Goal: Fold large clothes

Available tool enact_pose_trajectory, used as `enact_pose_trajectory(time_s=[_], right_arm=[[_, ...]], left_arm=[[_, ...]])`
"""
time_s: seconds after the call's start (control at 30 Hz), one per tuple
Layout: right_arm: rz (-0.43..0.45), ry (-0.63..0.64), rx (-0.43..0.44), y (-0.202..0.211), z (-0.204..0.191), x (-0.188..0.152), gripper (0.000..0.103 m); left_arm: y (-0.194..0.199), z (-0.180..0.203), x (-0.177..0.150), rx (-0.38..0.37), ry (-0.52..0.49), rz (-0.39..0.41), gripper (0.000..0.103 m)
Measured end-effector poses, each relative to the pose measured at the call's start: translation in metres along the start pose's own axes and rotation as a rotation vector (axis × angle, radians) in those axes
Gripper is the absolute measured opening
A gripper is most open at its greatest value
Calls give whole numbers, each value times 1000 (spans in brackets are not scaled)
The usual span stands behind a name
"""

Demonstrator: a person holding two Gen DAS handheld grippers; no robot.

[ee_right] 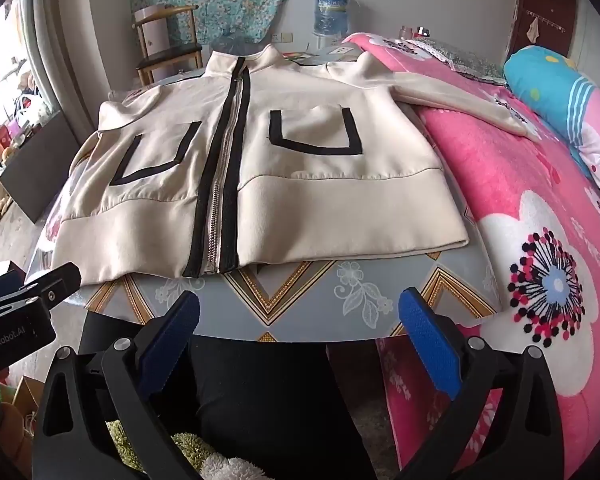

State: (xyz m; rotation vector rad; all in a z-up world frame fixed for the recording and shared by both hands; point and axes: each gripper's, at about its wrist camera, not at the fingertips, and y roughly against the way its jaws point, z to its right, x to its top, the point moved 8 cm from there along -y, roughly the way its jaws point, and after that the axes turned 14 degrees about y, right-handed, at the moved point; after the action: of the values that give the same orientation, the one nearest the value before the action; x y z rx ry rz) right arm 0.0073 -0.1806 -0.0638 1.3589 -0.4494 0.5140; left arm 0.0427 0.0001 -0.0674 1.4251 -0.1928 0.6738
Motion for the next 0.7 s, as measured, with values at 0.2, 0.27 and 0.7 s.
enact_pose_trajectory(time_s=[0.2,0.27,0.7], right_arm=[[-7,4,-5,-1,3,1,97],[-6,5,-7,0,-2,1,97],[0,14,1,3,-5,2,97]], left_arm=[[-1,0,0,-3,2,-5,95],[-2,0,0,-5,3,-6,95],[5,1,3,-2,8,-2,95]])
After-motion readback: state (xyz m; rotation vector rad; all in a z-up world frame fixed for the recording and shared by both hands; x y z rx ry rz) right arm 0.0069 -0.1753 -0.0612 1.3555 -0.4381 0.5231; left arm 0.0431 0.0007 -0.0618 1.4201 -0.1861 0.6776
